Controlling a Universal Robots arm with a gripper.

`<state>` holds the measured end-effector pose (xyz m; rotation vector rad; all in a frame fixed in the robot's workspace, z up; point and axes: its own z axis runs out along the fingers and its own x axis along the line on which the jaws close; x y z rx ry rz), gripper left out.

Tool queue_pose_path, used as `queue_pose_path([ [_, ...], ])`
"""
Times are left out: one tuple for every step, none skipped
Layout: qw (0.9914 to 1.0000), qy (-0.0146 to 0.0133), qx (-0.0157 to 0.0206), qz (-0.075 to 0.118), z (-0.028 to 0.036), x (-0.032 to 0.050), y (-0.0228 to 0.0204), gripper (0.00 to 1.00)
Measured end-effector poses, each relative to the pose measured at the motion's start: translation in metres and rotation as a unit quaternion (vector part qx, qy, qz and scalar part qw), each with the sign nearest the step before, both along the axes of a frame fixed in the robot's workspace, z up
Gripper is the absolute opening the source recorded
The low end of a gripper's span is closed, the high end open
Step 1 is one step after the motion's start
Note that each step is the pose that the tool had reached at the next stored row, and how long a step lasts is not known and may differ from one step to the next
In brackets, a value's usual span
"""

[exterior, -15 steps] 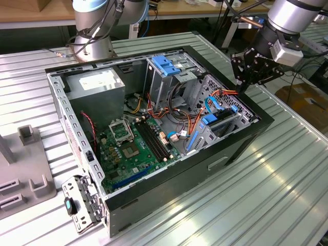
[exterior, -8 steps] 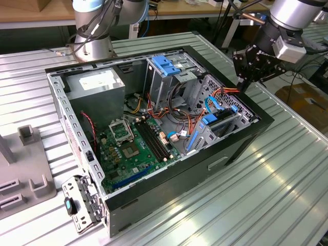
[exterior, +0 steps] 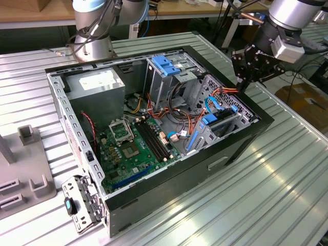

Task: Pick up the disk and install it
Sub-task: 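Insert the second disk wire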

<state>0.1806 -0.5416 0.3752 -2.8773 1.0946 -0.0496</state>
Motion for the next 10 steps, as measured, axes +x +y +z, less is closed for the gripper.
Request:
queue_pose_path([
  [0.99996, 0.0000, -0.0001, -0.009, 0.0001, -0.0002, 0.0001, 0.16],
  [0.99988, 0.0000, -0.0001, -0.015, 0.0001, -0.0004, 0.0000, 0.16],
  [0.99979, 0.0000, -0.0001, -0.021, 0.0001, -0.0005, 0.0000, 0.16],
  [0.99957, 0.0000, -0.0001, -0.029, 0.0001, -0.0007, 0.0001, 0.16],
  [0.99938, 0.0000, -0.0001, -0.035, 0.0001, -0.0007, 0.0001, 0.16],
  [0.99906, 0.0000, -0.0001, -0.043, 0.0001, -0.0008, 0.0001, 0.16],
  [0.99867, 0.0000, -0.0001, -0.051, 0.0001, -0.0009, 0.0001, 0.16],
  [0.99836, 0.0000, -0.0001, -0.057, 0.0001, -0.0009, 0.0001, 0.16],
  [0.99802, 0.0000, -0.0001, -0.063, 0.0001, -0.0010, 0.0000, 0.16],
  [0.99765, 0.0000, -0.0001, -0.069, 0.0001, -0.0010, 0.0001, 0.16],
])
